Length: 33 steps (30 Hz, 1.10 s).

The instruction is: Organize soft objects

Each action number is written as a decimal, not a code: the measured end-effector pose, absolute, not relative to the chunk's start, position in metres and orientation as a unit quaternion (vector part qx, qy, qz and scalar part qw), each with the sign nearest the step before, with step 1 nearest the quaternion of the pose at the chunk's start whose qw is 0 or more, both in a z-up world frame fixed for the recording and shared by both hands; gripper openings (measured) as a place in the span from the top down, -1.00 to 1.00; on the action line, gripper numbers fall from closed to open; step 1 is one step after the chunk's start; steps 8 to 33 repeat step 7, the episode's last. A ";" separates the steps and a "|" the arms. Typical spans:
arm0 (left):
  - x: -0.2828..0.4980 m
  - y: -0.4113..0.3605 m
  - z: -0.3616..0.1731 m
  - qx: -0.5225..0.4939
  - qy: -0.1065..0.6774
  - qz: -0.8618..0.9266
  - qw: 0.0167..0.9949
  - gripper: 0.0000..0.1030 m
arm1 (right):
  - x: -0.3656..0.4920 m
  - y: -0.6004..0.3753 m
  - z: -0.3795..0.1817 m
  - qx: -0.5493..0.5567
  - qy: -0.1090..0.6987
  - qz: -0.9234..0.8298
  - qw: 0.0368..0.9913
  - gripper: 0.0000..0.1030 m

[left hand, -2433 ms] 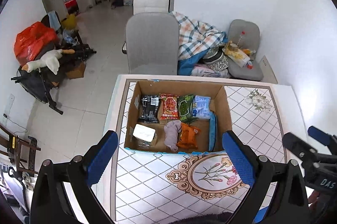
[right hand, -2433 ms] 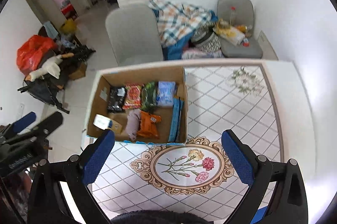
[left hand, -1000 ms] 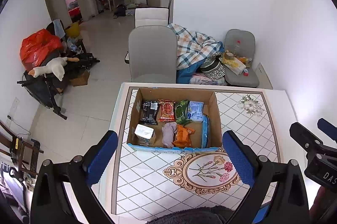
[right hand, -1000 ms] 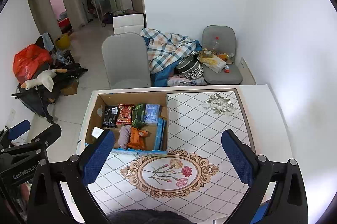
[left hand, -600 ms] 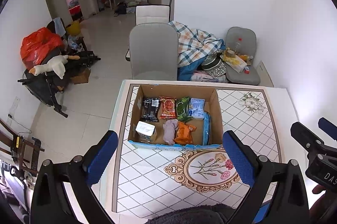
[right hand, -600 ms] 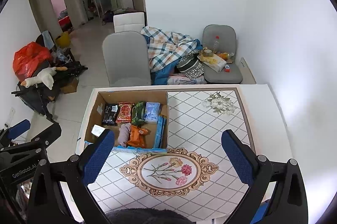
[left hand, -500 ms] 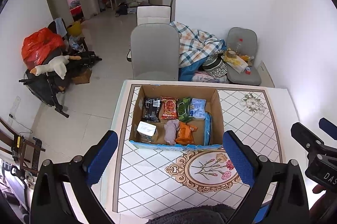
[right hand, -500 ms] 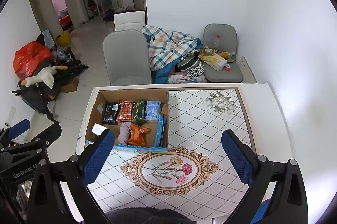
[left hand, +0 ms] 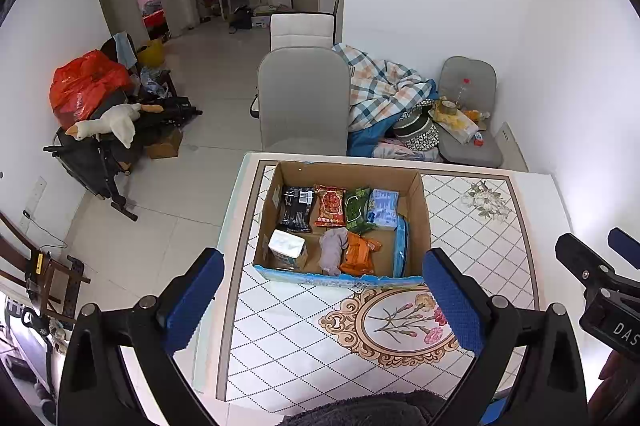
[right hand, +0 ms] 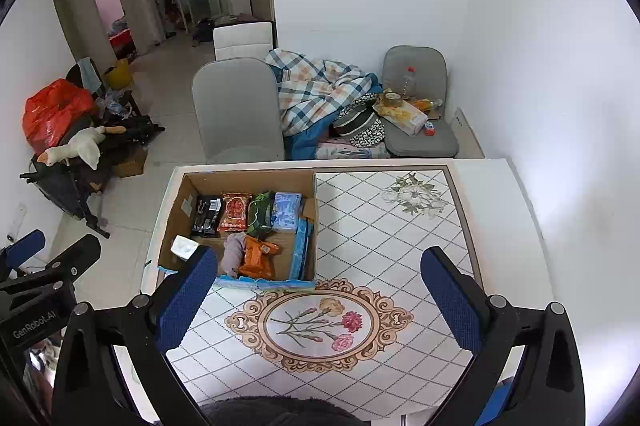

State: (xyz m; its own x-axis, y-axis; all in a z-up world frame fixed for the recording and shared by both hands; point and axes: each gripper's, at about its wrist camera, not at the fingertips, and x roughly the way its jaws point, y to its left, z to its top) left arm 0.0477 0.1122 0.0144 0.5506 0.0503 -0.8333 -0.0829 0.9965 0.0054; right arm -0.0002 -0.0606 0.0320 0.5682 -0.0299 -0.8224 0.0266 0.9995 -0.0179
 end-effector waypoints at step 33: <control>0.042 0.112 0.016 -0.012 0.465 0.036 0.885 -0.98 | 0.000 -0.062 0.026 0.005 0.476 -0.009 0.880 -1.00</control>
